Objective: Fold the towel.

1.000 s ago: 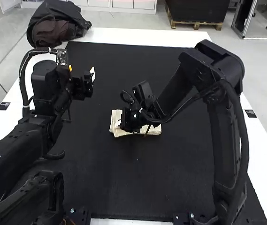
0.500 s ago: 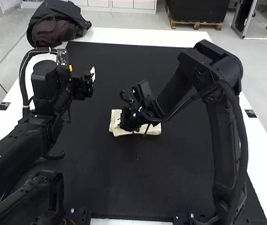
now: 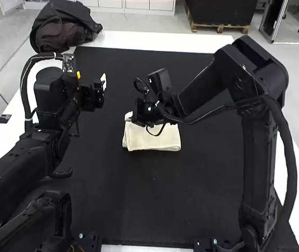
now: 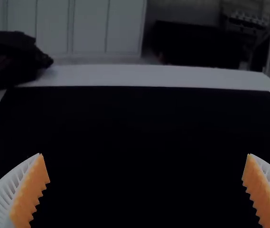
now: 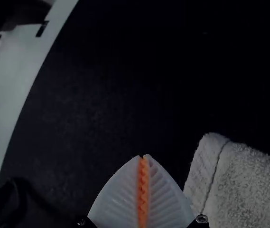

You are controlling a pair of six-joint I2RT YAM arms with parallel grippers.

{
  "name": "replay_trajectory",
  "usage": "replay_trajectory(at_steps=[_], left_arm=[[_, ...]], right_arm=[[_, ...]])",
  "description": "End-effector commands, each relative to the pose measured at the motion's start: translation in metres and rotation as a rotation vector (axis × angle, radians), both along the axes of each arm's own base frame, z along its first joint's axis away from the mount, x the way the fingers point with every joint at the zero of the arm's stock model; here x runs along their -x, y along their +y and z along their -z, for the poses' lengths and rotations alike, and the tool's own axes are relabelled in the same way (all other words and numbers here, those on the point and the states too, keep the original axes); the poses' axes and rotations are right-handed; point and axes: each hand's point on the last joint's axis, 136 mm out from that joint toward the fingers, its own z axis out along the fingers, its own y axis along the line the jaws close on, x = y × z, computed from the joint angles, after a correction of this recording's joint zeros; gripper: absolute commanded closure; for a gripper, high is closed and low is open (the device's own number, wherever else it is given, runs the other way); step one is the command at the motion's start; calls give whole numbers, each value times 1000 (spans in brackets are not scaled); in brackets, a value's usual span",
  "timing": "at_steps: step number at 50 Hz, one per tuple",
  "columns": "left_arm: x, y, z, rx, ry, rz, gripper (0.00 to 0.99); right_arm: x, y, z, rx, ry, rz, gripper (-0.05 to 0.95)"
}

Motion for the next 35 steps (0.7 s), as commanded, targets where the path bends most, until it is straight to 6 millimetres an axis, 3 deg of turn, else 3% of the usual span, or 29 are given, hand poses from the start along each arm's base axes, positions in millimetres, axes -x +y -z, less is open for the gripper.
replay_trajectory(at_steps=[1,9,16,19,26,35], left_arm=[[2,-1,-10,-15,-36,-1,39],[4,-4,-15,-15,-56,3,39],[3,6,-21,-55,-85,-54,39],[5,10,-24,-59,-106,-77,39],[12,13,-34,-81,-157,-97,39],[26,15,-52,-94,-245,-109,39]], right_arm=[[-24,-9,-67,-69,-147,46,907],[-51,-43,-115,-86,-233,141,907],[-63,-89,-152,-63,-320,240,907],[-64,-118,-175,-55,-394,309,907],[-54,-173,-215,-42,-523,441,907],[-26,-242,-237,6,-649,615,907]])
